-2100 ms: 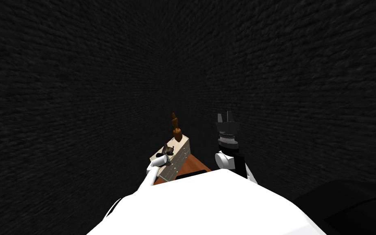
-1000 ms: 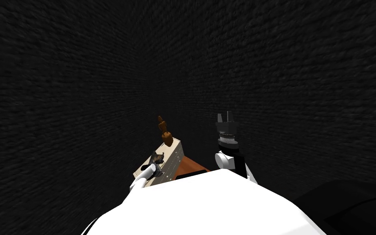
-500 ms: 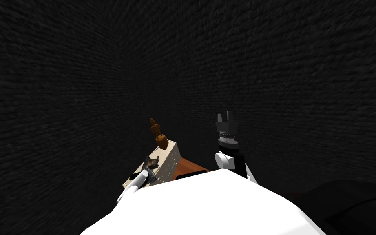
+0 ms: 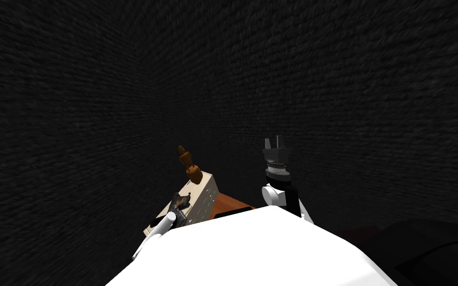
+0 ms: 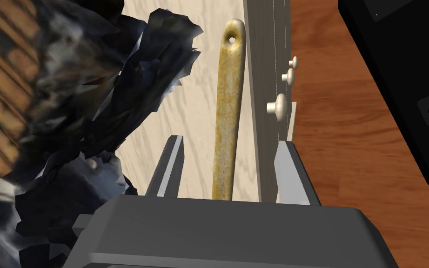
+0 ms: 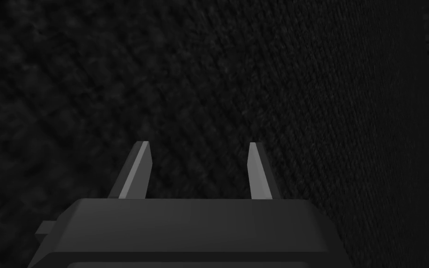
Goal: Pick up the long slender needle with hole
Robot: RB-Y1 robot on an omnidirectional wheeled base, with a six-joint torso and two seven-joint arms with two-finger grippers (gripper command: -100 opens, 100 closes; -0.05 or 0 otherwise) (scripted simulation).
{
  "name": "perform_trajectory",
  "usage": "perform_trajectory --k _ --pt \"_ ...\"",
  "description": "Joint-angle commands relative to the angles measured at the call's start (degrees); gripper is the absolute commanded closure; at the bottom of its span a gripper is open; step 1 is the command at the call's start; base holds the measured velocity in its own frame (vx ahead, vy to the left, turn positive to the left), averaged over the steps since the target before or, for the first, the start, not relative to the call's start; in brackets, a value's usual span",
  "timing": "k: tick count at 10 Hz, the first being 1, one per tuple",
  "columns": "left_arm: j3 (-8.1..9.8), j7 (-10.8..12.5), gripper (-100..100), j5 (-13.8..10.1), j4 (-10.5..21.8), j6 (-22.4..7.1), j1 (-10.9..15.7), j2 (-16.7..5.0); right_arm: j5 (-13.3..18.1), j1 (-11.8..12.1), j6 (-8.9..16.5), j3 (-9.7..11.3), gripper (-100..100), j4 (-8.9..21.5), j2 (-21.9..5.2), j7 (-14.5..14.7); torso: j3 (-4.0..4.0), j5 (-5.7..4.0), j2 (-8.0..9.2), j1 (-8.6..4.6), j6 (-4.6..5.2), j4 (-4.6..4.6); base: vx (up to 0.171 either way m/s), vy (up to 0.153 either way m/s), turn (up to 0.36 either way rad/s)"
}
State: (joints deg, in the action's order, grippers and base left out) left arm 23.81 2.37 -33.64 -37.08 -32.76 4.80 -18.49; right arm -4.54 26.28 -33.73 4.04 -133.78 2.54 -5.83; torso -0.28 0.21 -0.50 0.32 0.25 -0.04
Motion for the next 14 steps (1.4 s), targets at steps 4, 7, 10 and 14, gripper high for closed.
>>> perform_trajectory --k 4,7,10,14 --pt "-0.11 0.0 100 0.0 0.2 -0.3 -0.2 0.4 0.0 0.0 0.0 0.0 0 0.0 0.0 0.0 -0.09 -0.07 -0.24 0.43 0.02 0.05 -0.004 -0.008 0.001" --pt "-2.45 2.6 100 2.8 -0.2 -1.0 2.5 1.6 0.0 0.0 0.0 0.0 0 0.0 0.0 0.0 -0.13 -0.06 -0.31 0.62 -0.02 0.04 -0.002 0.036 0.168" --pt "-2.45 2.9 100 3.5 0.3 -1.0 2.5 1.6 0.0 0.0 0.0 0.0 0 0.0 0.0 0.0 -0.19 0.14 -0.28 0.71 -0.04 -0.11 -0.002 0.029 0.013" --pt "-5.59 6.7 100 8.2 -1.4 -2.2 4.8 4.1 0.0 0.0 0.0 0.0 0 0.0 0.0 0.0 -0.2 0.15 -0.28 0.7 -0.05 -0.12 -0.008 0.023 0.146"
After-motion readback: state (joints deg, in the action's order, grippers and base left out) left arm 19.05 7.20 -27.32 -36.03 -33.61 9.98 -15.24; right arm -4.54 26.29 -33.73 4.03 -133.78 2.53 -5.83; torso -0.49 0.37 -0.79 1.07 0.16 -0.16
